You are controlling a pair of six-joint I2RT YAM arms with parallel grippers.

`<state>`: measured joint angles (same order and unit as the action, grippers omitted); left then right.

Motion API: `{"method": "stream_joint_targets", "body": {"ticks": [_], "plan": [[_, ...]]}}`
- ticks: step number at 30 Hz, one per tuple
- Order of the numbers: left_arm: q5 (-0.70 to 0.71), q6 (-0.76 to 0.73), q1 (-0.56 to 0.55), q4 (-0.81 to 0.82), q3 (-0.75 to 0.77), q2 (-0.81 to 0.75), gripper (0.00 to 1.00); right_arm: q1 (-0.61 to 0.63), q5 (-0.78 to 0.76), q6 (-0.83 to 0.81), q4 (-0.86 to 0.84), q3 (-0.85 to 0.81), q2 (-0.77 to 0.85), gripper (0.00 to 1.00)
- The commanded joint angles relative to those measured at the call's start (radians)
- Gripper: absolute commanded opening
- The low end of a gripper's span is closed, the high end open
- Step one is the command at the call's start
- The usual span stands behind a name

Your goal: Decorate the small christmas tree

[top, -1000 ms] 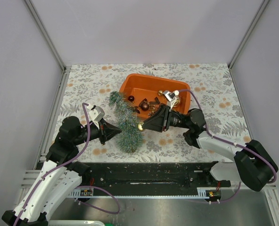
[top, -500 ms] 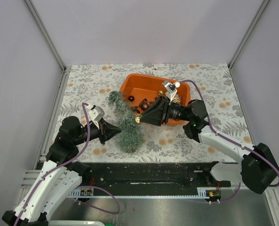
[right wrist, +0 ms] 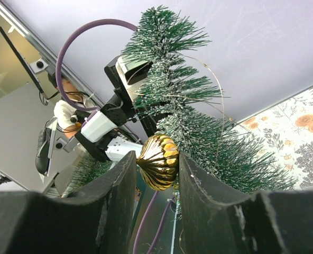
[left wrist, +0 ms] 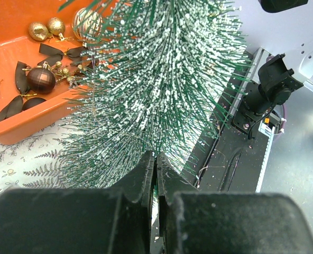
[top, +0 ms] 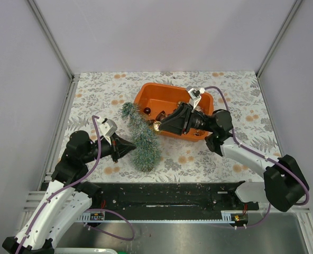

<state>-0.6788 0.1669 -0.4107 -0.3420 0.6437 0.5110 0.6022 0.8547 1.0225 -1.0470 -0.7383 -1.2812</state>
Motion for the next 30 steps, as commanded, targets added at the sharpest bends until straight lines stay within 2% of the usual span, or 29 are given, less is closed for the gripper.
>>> {"method": "stream_joint_targets", "body": {"ticks": [1, 8, 19, 27, 30], "plan": [[-0.024, 0.01, 0.015, 0.043, -0.004, -0.054, 0.06, -0.007, -0.008, 0.077, -0.177, -0.009, -0.055, 0.01], [-0.025, 0.008, 0.015, 0.044, -0.001, -0.051, 0.06, -0.007, -0.014, 0.087, -0.203, -0.018, -0.092, 0.01], [-0.028, 0.016, 0.015, 0.051, -0.003, -0.052, 0.05, -0.048, -0.054, 0.044, -0.176, 0.056, -0.076, 0.0], [-0.03, 0.019, 0.018, 0.049, 0.002, -0.048, 0.06, -0.05, -0.085, 0.109, -0.303, 0.097, -0.124, 0.0], [-0.03, 0.019, 0.016, 0.052, 0.001, -0.046, 0.05, -0.05, -0.094, 0.119, -0.32, 0.12, -0.122, 0.03]]}}
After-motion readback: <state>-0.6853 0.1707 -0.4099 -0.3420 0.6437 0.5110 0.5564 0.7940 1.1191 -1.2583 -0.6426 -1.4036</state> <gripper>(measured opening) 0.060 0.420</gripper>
